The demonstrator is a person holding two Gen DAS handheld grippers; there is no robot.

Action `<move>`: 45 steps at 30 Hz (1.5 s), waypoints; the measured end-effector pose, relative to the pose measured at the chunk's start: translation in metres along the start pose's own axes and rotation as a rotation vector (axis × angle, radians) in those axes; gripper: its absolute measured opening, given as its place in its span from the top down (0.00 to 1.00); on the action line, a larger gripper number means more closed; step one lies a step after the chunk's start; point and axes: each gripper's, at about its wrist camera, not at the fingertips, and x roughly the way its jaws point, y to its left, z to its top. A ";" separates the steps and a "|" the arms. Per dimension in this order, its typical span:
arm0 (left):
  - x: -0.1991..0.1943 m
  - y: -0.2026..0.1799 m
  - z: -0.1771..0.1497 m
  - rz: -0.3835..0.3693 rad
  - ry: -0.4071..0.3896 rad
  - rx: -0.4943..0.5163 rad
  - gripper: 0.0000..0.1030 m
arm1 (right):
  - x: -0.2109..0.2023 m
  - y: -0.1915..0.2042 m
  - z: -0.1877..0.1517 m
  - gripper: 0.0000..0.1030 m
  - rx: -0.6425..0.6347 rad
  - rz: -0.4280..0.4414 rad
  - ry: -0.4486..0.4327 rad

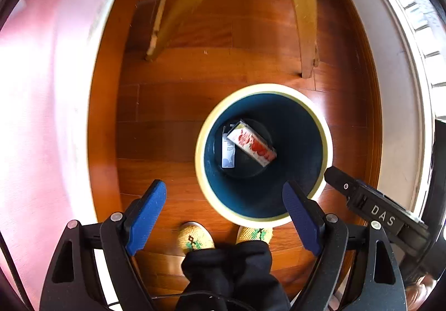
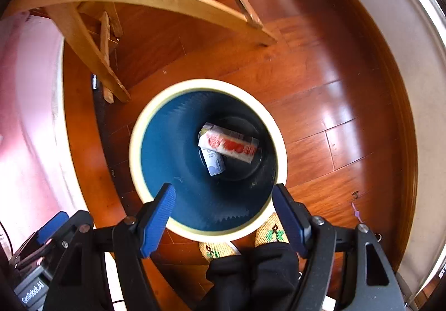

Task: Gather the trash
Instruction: 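Raise both tools from the bin back toward the table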

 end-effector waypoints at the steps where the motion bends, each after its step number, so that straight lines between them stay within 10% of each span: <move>1: -0.012 0.000 -0.003 0.003 -0.011 0.003 0.18 | -0.010 0.003 -0.003 0.29 -0.003 0.003 -0.006; 18: -0.295 0.009 -0.042 -0.024 -0.327 0.099 0.18 | -0.241 0.069 -0.066 0.29 -0.096 0.125 -0.183; 29: -0.440 0.006 -0.059 -0.103 -0.563 0.163 0.18 | -0.395 0.108 -0.093 0.30 -0.178 0.162 -0.486; 37: -0.512 0.005 -0.050 -0.124 -0.748 0.142 0.18 | -0.484 0.132 -0.096 0.30 -0.265 0.110 -0.690; 45: -0.529 0.003 -0.021 -0.145 -0.765 0.064 0.19 | -0.517 0.133 -0.066 0.30 -0.293 0.104 -0.756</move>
